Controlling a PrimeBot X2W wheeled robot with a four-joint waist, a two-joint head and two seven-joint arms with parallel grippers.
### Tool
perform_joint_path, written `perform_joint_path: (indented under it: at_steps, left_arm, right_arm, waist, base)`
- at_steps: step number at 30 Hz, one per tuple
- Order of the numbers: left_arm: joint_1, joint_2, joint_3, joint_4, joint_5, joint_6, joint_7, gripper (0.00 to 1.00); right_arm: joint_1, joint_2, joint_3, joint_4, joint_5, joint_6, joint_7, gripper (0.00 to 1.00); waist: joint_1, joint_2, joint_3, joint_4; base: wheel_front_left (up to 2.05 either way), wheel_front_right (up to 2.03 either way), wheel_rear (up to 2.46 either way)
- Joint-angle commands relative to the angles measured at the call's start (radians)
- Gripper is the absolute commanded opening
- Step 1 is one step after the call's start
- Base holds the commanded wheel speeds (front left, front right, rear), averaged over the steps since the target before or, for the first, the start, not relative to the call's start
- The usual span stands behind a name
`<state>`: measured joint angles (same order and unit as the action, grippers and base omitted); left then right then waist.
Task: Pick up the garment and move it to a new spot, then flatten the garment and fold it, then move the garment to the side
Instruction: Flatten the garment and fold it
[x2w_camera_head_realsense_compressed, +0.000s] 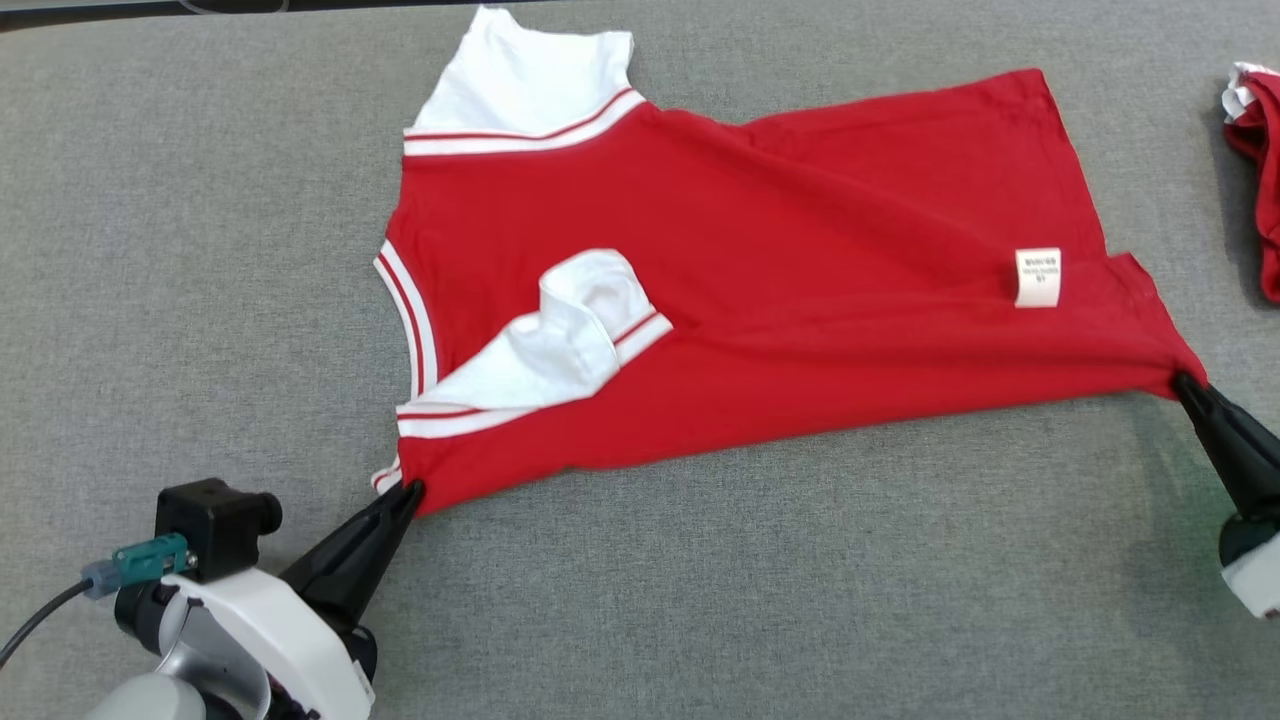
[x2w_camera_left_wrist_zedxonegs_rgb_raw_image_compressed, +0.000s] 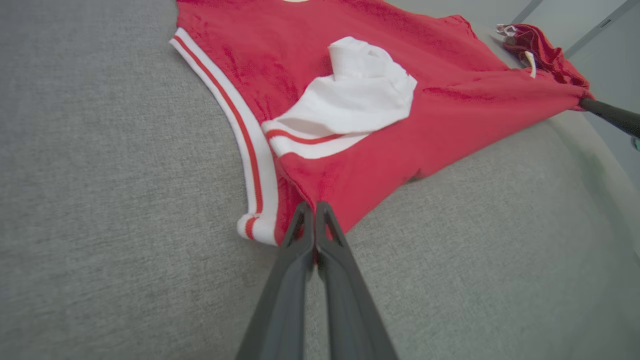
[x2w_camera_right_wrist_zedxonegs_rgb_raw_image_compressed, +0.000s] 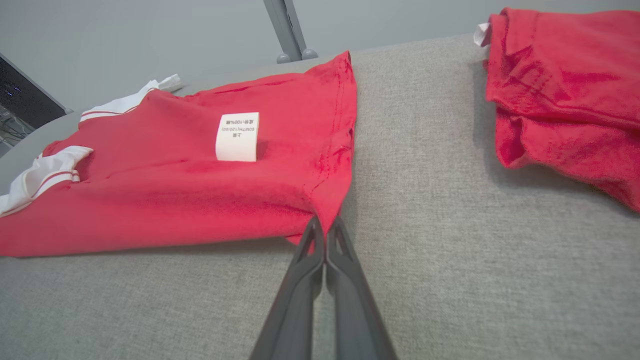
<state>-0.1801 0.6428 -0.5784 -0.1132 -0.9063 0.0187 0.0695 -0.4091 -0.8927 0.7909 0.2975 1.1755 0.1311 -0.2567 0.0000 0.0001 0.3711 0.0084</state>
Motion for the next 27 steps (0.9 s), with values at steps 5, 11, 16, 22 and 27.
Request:
perform_joint_path:
  at_steps: [5,11,16,22,27]
  left_arm:
    - [0.051,0.020,0.003,-0.004,-0.014,0.006,-0.007,0.00]
    - [0.107,0.034,-0.008,-0.012,-0.034,0.007,-0.004,0.00]
    - [0.157,0.042,-0.009,-0.018,-0.046,0.017,-0.020,0.00]
    - [0.200,0.036,-0.010,-0.035,-0.051,0.037,-0.040,0.00]
    - [0.219,0.044,-0.019,-0.046,-0.029,0.066,-0.039,0.00]
  right_arm:
    - [0.119,-0.031,-0.081,-0.040,0.005,-0.001,-0.009,0.00]
    - [0.293,-0.046,-0.166,-0.110,-0.011,-0.002,-0.009,0.00]
    - [0.408,-0.039,-0.242,-0.163,-0.030,-0.002,-0.009,0.00]
    - [0.510,-0.059,-0.287,-0.182,-0.047,-0.002,-0.009,0.00]
    - [0.548,-0.050,-0.317,-0.177,-0.065,-0.002,-0.007,0.00]
  waist:
    - [0.0000,-0.0001,-0.007,-0.007]
    - [0.0000,-0.0001,-0.013,-0.014]
    - [0.0000,-0.0001,-0.016,-0.028]
    - [0.0000,-0.0001,-0.030,-0.037]
    - [0.0000,-0.0001,-0.042,-0.037]
  base:
    - [0.00,0.00,0.00]
    - [0.00,0.00,0.00]
    - [0.00,0.00,0.00]
    - [0.00,0.00,0.00]
    - [0.00,0.00,0.00]
